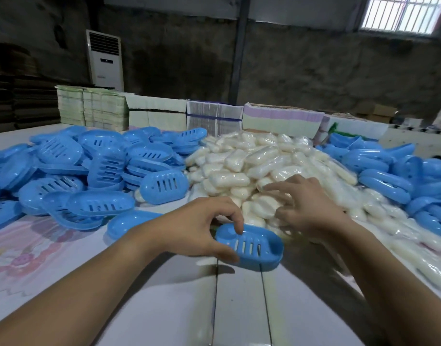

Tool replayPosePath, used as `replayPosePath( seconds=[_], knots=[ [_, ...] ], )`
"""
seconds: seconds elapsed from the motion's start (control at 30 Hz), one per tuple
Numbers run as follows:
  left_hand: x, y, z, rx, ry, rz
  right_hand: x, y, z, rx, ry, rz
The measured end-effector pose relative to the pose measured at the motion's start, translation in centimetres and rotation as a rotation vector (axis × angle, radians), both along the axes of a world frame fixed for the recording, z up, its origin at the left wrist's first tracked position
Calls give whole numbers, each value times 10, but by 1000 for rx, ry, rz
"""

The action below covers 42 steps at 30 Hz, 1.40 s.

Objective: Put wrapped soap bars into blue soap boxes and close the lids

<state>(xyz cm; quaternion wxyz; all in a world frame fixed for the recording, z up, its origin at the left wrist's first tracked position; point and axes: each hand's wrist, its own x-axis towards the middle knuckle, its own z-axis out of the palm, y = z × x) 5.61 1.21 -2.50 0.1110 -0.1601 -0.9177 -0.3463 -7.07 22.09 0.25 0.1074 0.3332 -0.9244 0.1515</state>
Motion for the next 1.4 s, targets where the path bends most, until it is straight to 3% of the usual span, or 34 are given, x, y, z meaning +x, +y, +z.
replayPosePath(
  seconds=[0.13,0.27,0.37,0.53,0.6,0.67,0.77,0.83,0.9,1.0,1.07,1.2,1.3,1.4],
  knots=[
    [2,-1,1,-49,-13,29,9,-14,-3,196,78,24],
    [1,1,0,-25,-15,32,9,-16,-5,274,18,41],
    [2,5,-1,43,-19,30,9,-13,-6,246,13,-17],
    [1,8,-4,76,-33,15,17,-12,-7,128,227,-51],
    [2,8,-4,94,-39,29,18,-8,-2,-5,274,-69],
    [2,7,-4,105,-48,65,18,0,3,-271,223,-80],
    [3,8,-4,150,-82,115,14,15,12,-764,-170,15],
    [2,9,-5,190,-81,136,15,19,15,-912,-486,75],
    [0,9,-6,216,-73,146,16,19,16,-885,-637,89],
    [-1,9,-7,215,-90,156,21,13,8,-689,-684,157],
    [-1,10,-7,181,-105,158,27,4,1,-571,-643,214],
    [0,11,-5,134,-104,143,30,-4,-4,-427,-373,294],
    [1,9,-3,114,-113,137,31,6,8,-417,-486,396],
    [2,10,-3,114,-119,132,28,22,15,-267,-519,347]
  ],
)
